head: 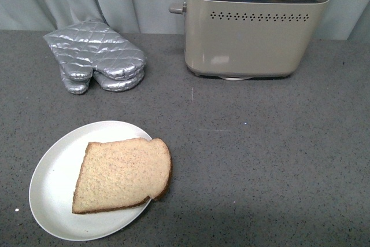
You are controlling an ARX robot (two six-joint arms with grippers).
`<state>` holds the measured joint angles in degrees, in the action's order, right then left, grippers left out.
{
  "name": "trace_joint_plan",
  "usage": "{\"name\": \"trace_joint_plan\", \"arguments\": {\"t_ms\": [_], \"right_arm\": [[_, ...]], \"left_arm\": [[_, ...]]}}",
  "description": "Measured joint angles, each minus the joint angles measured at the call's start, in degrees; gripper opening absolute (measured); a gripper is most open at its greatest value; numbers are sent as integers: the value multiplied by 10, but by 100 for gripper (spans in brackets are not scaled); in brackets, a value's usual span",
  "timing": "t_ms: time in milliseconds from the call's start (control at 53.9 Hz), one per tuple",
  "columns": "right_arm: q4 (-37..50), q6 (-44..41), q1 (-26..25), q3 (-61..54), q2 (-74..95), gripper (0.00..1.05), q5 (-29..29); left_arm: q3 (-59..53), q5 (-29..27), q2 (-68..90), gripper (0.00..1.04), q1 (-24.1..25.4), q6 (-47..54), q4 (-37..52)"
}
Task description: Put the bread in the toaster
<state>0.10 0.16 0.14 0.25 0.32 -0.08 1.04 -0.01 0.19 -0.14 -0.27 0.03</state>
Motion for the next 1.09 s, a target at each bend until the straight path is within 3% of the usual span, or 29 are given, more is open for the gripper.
{"name": "trace_joint_plan", "arguments": {"t_ms": [649,686,723,797,927,1094], "right_arm": [[0,0,0,0,0,95,0],[0,0,0,0,0,95,0],[0,0,0,0,0,95,0],[0,0,0,0,-1,95,0],[0,0,0,0,-1,95,0],[0,0,0,0,-1,95,0]], "left_arm": [[0,0,0,98,0,0,0],[5,-25,9,98,-8,-14,-18],[38,-105,59,98,-33,-73,-99],[59,-151,141,98,-45,-143,-135],[75,-126,305,98,-39,-206,-40],[112,-76,499,98,-19,-200,89]]}}
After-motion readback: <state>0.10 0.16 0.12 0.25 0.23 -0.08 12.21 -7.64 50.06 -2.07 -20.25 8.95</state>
